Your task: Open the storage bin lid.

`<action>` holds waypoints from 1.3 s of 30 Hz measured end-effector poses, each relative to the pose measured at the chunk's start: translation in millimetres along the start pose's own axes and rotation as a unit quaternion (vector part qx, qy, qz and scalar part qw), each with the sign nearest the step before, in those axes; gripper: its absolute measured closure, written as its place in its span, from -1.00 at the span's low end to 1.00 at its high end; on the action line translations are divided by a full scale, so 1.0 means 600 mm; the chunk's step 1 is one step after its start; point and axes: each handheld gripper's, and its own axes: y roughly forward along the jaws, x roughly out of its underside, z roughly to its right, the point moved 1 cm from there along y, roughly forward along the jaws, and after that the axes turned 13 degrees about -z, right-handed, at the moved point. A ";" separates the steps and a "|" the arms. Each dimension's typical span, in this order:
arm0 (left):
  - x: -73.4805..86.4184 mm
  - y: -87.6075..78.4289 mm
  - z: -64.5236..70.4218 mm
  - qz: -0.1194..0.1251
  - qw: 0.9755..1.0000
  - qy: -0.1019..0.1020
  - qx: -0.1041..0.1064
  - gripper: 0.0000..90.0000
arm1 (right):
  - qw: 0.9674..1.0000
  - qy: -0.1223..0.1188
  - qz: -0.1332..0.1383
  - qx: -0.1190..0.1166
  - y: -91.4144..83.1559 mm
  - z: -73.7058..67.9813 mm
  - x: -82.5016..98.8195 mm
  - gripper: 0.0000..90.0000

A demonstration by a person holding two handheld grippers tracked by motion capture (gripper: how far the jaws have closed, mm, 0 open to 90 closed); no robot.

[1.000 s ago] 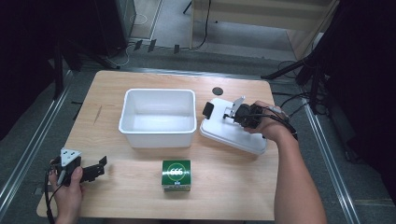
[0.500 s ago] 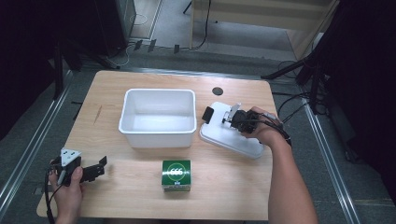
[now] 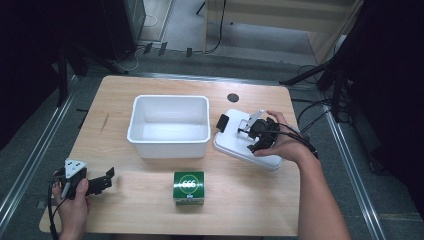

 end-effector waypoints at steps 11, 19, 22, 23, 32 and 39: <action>-0.001 0.001 0.001 0.000 1.000 0.003 -0.004 -1.00 | 1.000 -0.012 0.008 -0.021 -0.042 -0.041 0.012 -1.00; -0.001 0.001 0.002 0.000 1.000 0.005 -0.004 -1.00 | 0.999 -0.019 0.039 -0.027 -0.080 -0.086 0.000 -1.00; -0.001 0.002 0.002 0.000 1.000 0.005 -0.003 -1.00 | 0.998 -0.038 0.053 -0.016 -0.091 -0.108 -0.008 -1.00; -0.001 0.002 0.002 0.000 1.000 0.005 -0.003 -1.00 | 0.997 -0.048 0.052 -0.023 -0.093 -0.114 -0.010 -1.00; -0.001 0.002 0.002 -0.002 1.000 0.004 -0.001 -1.00 | 0.993 -0.094 0.061 -0.024 -0.097 -0.158 -0.029 -1.00; -0.001 0.001 0.001 -0.003 1.000 0.005 -0.001 -1.00 | 0.990 -0.124 0.061 -0.036 -0.101 -0.190 -0.051 -0.94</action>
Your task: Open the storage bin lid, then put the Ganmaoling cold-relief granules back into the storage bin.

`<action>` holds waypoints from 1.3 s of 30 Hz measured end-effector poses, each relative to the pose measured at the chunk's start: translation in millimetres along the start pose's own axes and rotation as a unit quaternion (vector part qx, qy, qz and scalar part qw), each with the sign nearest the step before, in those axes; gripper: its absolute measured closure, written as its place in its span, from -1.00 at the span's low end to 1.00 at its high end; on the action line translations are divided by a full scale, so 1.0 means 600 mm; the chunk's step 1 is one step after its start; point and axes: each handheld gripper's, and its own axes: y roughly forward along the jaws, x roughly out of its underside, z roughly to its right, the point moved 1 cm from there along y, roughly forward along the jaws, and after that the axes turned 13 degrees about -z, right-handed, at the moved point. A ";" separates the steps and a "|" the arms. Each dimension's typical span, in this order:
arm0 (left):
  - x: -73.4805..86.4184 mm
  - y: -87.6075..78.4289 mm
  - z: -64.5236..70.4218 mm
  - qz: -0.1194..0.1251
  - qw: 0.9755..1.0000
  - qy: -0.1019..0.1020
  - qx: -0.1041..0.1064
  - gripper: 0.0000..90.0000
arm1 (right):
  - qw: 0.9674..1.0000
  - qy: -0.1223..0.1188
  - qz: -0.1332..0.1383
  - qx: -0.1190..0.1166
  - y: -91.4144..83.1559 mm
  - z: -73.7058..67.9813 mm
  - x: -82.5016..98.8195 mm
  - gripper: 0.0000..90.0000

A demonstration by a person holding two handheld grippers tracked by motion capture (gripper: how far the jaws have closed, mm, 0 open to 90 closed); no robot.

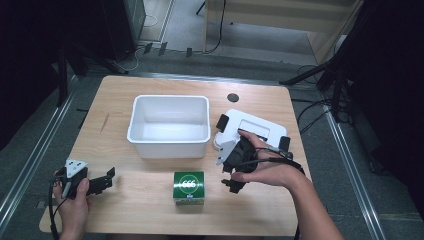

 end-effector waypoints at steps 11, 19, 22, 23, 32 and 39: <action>0.000 0.000 0.000 0.001 1.000 -0.001 0.001 -1.00 | 0.999 -0.029 0.006 -0.024 0.007 -0.030 -0.044 -0.98; -0.001 0.000 0.000 -0.001 1.000 0.000 0.002 -1.00 | 0.997 -0.062 0.010 -0.046 0.015 -0.053 -0.082 -0.99; -0.001 0.001 0.000 0.001 1.000 -0.002 0.002 -1.00 | 0.996 -0.073 0.011 -0.054 0.020 -0.059 -0.092 -0.99; 0.000 0.001 0.000 0.001 1.000 -0.002 0.003 -1.00 | 0.996 -0.075 0.011 -0.055 0.021 -0.061 -0.096 -0.99; 0.000 0.001 0.000 0.002 1.000 -0.002 0.003 -1.00 | 0.993 -0.097 0.005 -0.073 0.039 -0.077 -0.121 -0.99; -0.001 0.001 0.000 0.000 1.000 -0.003 0.003 -1.00 | 0.991 -0.101 0.000 -0.086 0.057 -0.076 -0.128 -0.99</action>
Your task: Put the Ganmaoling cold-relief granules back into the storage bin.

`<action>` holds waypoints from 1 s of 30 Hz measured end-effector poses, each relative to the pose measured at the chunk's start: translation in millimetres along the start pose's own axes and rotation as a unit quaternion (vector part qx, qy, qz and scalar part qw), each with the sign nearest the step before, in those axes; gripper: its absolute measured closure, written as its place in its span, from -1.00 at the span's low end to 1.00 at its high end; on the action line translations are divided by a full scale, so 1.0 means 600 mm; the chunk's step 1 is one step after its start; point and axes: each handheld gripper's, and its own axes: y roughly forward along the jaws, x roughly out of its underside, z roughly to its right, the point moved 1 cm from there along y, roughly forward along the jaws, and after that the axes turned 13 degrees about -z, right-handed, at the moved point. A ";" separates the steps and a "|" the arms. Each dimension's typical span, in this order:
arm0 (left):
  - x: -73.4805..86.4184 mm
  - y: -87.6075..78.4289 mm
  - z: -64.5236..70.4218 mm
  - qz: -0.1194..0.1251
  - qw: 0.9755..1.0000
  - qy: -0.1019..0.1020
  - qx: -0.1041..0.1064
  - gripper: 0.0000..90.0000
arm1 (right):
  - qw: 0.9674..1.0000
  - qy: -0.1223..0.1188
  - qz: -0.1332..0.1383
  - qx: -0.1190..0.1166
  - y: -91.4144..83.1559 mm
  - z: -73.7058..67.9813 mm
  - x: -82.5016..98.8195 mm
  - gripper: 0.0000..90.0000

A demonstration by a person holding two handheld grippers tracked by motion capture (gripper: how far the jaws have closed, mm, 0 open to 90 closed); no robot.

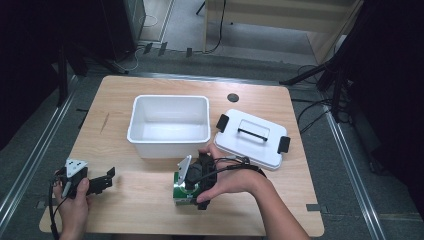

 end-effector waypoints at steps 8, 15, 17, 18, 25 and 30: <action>0.000 0.000 0.000 -0.001 1.000 0.000 0.000 -1.00 | 1.000 -0.004 -0.024 -0.004 0.023 0.004 -0.004 -0.98; 0.000 0.000 0.000 -0.001 1.000 0.001 -0.001 -1.00 | 0.999 -0.012 -0.030 -0.003 0.032 0.004 -0.015 -0.89; 0.000 0.000 0.000 -0.001 1.000 0.001 -0.001 -1.00 | 0.999 -0.012 -0.033 -0.004 0.035 0.003 -0.018 -0.87; 0.000 0.000 0.000 -0.001 1.000 0.001 -0.001 -1.00 | 0.999 -0.012 -0.033 -0.004 0.035 0.003 -0.018 -0.87; 0.000 0.000 0.000 0.000 1.000 -0.001 0.000 -1.00 | 0.999 -0.017 -0.027 -0.007 0.032 0.003 -0.021 -0.69; 0.000 0.000 0.000 0.000 1.000 0.000 0.000 -1.00 | 1.000 -0.019 -0.019 0.003 0.027 0.004 -0.023 -0.64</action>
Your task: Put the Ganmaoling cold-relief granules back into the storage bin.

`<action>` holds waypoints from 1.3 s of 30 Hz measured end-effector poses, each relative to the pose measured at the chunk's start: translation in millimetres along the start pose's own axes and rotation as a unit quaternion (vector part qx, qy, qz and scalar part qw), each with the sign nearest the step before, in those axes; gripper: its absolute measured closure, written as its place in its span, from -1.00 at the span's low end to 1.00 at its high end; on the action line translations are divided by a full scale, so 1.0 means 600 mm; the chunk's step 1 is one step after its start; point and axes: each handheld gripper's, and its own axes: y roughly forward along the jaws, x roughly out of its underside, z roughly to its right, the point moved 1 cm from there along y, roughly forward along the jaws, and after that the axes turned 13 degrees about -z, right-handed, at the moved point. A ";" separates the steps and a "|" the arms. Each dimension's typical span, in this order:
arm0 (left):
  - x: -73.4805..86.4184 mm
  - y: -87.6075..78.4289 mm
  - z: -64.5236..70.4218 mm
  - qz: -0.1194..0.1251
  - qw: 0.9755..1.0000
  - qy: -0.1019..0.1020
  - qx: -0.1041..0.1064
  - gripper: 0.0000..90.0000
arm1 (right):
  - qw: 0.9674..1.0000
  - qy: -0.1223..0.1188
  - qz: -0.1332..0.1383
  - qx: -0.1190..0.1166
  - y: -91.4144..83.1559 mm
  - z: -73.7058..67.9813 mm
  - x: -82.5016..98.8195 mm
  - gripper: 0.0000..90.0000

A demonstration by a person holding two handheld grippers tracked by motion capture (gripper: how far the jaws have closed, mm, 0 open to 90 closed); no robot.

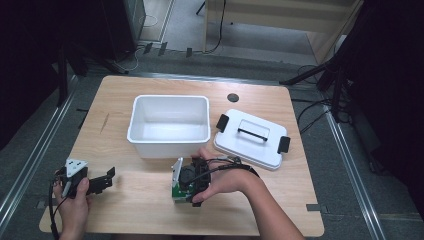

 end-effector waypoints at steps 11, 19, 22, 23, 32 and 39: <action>0.000 0.000 0.000 0.000 1.000 0.001 0.000 -1.00 | 1.000 -0.005 0.002 -0.002 -0.022 0.001 0.014 -0.64; 0.000 0.000 0.000 0.000 1.000 0.001 0.000 -1.00 | 1.000 -0.016 0.019 0.009 -0.053 0.008 0.025 -0.64; 0.000 0.000 0.001 0.001 1.000 0.001 0.000 -1.00 | 1.000 -0.017 0.018 0.016 -0.067 0.011 0.029 -0.64; 0.000 0.000 0.001 0.001 1.000 0.001 0.000 -1.00 | 1.000 -0.017 0.017 0.017 -0.074 0.012 0.031 -0.64; 0.002 -0.006 0.002 0.042 0.999 0.006 -0.002 -1.00 | 1.000 -0.013 0.018 0.019 -0.104 0.024 0.042 -0.64; 0.003 -0.010 0.001 0.074 0.997 0.008 -0.001 -1.00 | 1.000 -0.014 0.014 0.018 -0.121 0.032 0.049 -0.64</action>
